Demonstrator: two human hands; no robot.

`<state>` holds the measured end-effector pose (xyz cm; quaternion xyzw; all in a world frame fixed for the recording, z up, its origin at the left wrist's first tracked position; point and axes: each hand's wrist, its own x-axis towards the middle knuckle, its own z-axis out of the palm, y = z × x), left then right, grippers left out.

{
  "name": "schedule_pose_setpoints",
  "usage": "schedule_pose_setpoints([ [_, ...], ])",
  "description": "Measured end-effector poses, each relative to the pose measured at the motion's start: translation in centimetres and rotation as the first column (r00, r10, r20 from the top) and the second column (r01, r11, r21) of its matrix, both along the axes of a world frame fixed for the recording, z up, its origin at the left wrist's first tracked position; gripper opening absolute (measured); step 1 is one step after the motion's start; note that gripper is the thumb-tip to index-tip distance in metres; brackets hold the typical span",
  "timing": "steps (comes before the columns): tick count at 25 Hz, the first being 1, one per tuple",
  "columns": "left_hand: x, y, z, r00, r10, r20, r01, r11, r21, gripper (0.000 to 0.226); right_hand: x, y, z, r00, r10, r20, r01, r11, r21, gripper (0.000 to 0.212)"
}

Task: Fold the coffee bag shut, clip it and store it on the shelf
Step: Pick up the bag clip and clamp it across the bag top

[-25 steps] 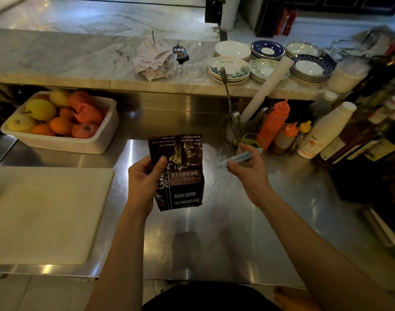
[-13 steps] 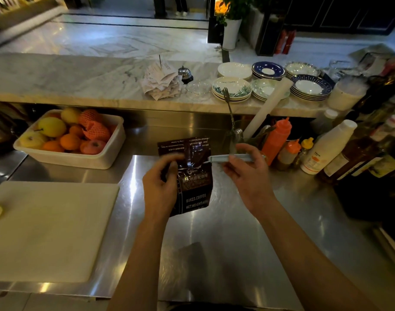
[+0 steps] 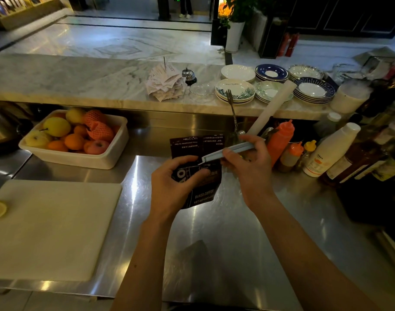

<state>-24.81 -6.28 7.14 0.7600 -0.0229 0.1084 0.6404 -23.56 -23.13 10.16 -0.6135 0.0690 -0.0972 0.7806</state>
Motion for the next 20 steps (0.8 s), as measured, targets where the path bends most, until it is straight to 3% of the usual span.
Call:
schedule_pose_setpoints([
  [7, 0.0, -0.7, 0.8, 0.995, -0.029, 0.099, 0.025, 0.999, 0.033, 0.025, 0.4, -0.2, 1.1, 0.989, 0.136, -0.060, -0.144, 0.979, -0.143, 0.042],
  [11, 0.1, 0.0, 0.4, 0.997, -0.032, 0.076, 0.036, 0.998, -0.046, 0.024, 0.4, -0.8, 1.7, 0.967, 0.245, -0.072, -0.254, 0.947, -0.197, 0.047],
  [15, 0.4, 0.3, 0.5, 0.995, 0.000, 0.098, 0.006, 0.998, -0.064, 0.022, 0.3, -1.0, 1.6, 0.966, 0.255, -0.046, -0.259, 0.959, -0.119, 0.062],
  [20, 0.3, 0.3, 0.5, 0.998, 0.009, 0.058, -0.005, 0.998, -0.065, 0.022, 0.2, -2.3, 1.3, 0.965, 0.242, -0.099, -0.239, 0.970, 0.043, 0.051],
])
